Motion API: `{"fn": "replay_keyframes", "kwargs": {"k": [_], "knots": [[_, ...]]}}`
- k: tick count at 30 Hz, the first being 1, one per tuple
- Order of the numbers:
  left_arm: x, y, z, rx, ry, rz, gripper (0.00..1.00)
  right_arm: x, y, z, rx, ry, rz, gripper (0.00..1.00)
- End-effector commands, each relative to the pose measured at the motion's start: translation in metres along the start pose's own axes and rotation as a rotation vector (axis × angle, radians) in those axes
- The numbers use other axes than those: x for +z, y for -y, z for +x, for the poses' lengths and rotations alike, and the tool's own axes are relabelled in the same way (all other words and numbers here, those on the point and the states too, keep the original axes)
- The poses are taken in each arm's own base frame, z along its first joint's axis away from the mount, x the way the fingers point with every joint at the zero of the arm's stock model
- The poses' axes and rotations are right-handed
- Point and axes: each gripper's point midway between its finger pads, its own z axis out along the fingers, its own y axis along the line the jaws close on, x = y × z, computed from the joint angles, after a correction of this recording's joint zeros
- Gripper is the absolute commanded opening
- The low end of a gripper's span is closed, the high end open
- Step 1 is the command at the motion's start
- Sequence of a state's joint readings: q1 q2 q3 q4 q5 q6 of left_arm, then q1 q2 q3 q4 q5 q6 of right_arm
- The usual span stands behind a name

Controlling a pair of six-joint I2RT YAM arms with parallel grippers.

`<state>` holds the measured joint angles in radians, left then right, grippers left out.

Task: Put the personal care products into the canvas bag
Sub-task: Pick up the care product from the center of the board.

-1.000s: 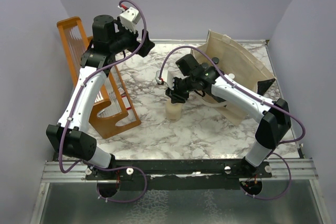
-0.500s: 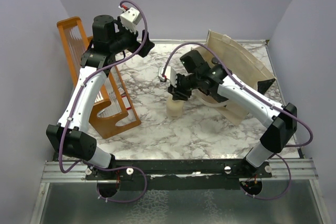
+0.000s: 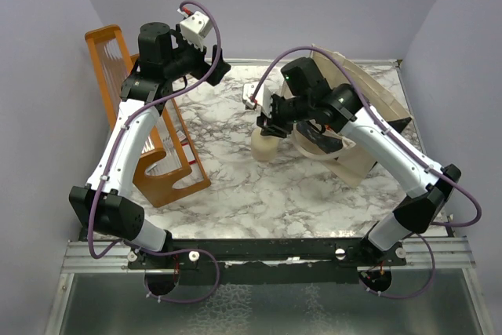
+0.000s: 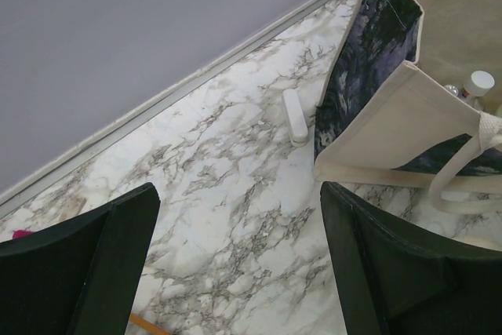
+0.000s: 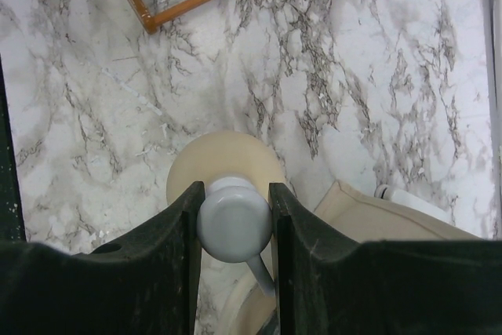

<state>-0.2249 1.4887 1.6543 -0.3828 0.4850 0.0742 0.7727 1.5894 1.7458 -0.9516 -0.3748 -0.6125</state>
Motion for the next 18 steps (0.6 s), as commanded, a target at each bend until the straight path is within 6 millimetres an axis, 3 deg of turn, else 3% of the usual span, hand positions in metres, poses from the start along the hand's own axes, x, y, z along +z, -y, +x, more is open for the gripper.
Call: {"fn": "replay_keyframes", "kwargs": {"k": [1,18], "knots": [[0.0,0.001,-0.007,0.029,0.012,0.0,0.86,-0.047,0.014,-0.051,-0.077,0.12,0.091,0.01],[0.014,0.005,0.003,-0.005,-0.003,0.032,0.86,-0.103,0.041,-0.095,-0.079,0.183,0.254,0.01]]}}
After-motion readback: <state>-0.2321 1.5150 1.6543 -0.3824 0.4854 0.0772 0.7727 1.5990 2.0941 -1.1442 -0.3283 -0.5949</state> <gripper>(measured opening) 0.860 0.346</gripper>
